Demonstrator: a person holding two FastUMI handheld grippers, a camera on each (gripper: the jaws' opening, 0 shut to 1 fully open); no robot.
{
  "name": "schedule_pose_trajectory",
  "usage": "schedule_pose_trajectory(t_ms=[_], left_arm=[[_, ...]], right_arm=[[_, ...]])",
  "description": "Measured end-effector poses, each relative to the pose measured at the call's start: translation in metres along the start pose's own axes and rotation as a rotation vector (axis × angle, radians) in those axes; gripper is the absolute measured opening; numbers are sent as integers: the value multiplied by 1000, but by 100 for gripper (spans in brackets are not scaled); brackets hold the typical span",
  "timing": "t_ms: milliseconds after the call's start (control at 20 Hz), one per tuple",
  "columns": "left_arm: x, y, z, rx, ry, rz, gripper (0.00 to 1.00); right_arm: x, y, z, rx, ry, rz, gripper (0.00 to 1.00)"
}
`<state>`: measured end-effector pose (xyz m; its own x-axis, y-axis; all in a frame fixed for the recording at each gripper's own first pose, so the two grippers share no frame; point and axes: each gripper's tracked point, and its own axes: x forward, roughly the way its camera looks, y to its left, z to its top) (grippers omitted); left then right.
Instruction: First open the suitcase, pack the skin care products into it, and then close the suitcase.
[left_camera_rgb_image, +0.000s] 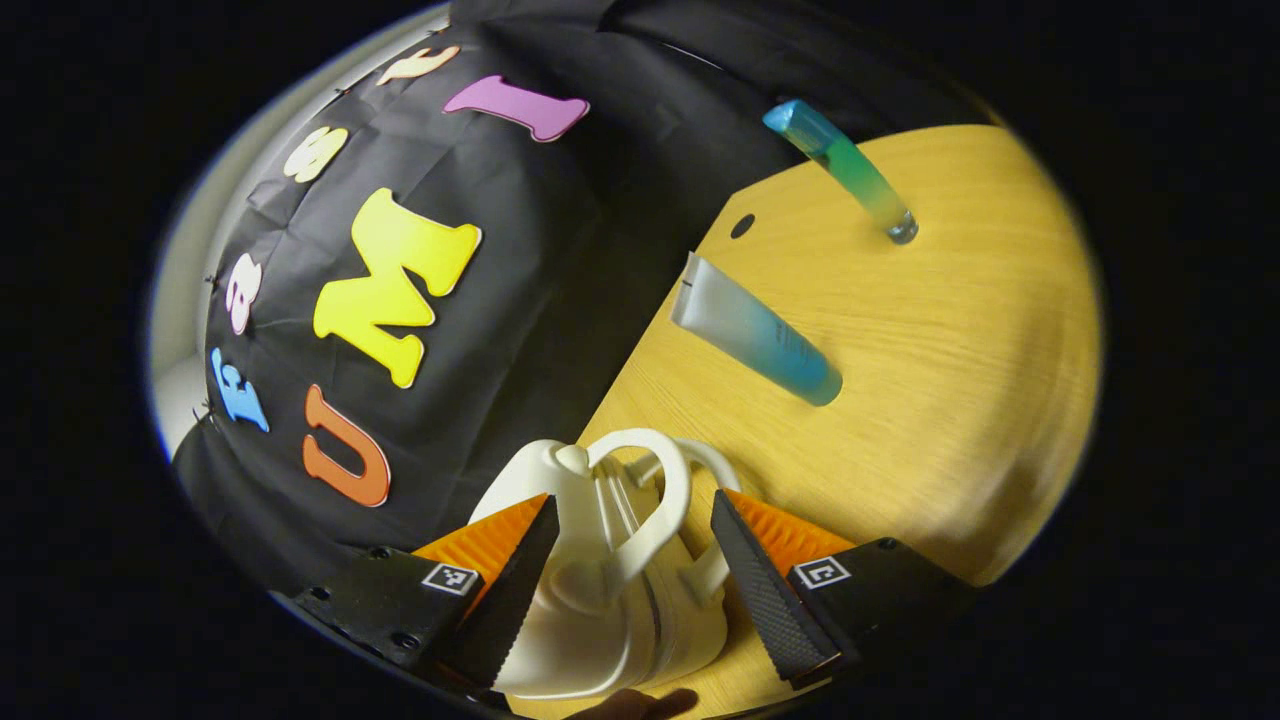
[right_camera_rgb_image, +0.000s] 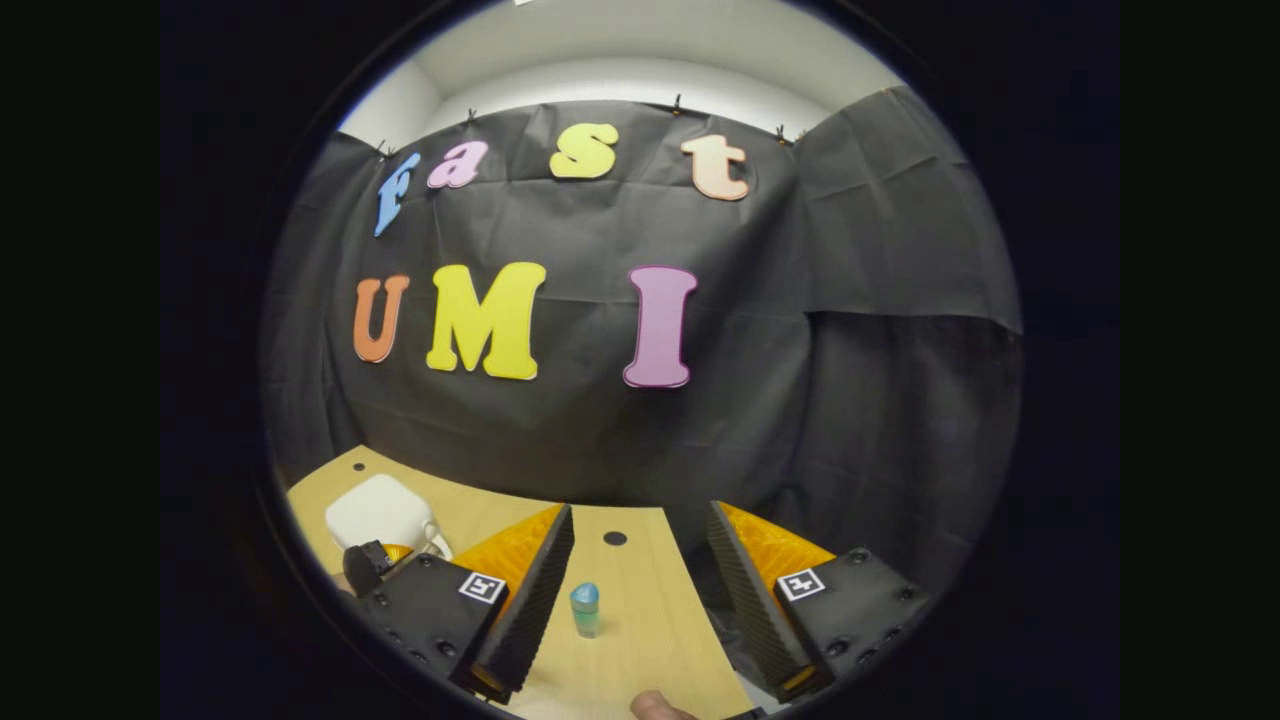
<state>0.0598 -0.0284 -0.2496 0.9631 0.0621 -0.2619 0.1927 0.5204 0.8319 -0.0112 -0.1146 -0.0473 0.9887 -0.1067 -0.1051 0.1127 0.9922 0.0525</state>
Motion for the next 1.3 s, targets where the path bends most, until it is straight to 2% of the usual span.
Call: schedule_pose_trajectory(t_ms=[150, 200, 250, 300, 350, 400, 450, 550, 700, 900, 1100, 1300], left_arm=[[1, -3, -2, 115, 44, 36, 93], [5, -2, -6, 136, 60, 35, 75], [7, 0, -8, 165, 74, 47, 69], [8, 6, -10, 197, 97, 55, 59], [9, 9, -13, 216, 117, 54, 56], [9, 9, -15, 228, 131, 53, 45], [10, 10, -14, 245, 143, 49, 40], [9, 9, -17, 279, 177, 38, 22], [7, 13, -15, 294, 185, 27, 7], [2, 34, -10, 242, 178, 6, 4], [-2, 67, -4, 118, 149, -1, 3], [-11, 121, 3, 17, 92, 8, 3]], right_arm=[[-4, -6, -5, 43, 18, 20, 80], [-5, -10, -6, 42, 17, 21, 80], [-4, -12, -6, 35, 16, 23, 80], [-5, -14, -8, 28, 17, 27, 80], [-5, -17, -8, 25, 19, 31, 80], [-5, -19, -10, 27, 24, 34, 80], [-5, -21, -10, 30, 31, 39, 80], [-3, -23, -11, 34, 38, 57, 80], [-2, -23, -5, 12, 19, 65, 80], [-2, -16, 5, -22, -8, 64, 80], [4, 2, 8, -42, -16, 58, 80], [8, 25, 9, -45, -9, 29, 80]])
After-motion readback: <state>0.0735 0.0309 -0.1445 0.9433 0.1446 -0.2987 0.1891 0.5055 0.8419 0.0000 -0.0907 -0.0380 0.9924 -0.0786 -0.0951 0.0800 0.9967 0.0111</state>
